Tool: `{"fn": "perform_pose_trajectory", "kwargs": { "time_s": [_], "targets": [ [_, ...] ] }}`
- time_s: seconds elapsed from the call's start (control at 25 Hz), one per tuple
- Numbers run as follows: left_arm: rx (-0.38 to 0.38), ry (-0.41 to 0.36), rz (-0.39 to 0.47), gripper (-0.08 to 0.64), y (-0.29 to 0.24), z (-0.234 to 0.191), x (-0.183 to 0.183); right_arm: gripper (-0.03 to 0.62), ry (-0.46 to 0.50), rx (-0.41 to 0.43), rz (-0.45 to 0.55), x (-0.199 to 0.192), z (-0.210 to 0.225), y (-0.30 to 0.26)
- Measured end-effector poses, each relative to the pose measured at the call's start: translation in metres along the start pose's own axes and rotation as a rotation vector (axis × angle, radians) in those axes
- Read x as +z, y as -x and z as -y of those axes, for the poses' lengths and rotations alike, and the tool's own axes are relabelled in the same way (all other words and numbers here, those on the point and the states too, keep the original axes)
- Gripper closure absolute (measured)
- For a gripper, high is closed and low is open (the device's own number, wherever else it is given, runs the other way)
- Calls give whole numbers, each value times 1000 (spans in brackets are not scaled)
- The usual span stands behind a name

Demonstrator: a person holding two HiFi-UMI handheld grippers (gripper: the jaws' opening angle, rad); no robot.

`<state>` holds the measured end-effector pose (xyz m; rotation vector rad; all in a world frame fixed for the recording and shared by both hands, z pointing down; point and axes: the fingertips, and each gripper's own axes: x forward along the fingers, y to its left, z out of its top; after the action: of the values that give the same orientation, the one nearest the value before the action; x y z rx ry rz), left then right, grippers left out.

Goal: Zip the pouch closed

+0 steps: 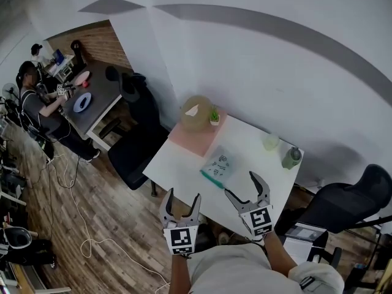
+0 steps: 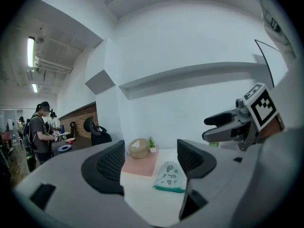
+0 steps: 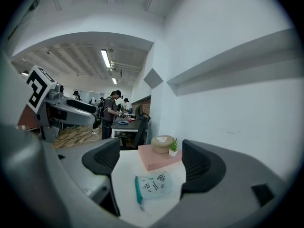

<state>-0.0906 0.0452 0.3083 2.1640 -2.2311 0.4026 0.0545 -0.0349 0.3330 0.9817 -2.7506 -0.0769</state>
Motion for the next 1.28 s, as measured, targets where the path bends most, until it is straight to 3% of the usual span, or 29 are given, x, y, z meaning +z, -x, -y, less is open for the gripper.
{"fn": "perform_pose_trajectory", "kwargs": {
  "time_s": [0.84, 1.28],
  "targets": [
    [-331, 9, -36, 224, -145, -51, -33, 186, -52, -247, -170, -25, 36, -96],
    [-528, 29, -101, 238, -188, -25, -79, 237, -103, -261, -312, -79, 39, -112]
  ]
}}
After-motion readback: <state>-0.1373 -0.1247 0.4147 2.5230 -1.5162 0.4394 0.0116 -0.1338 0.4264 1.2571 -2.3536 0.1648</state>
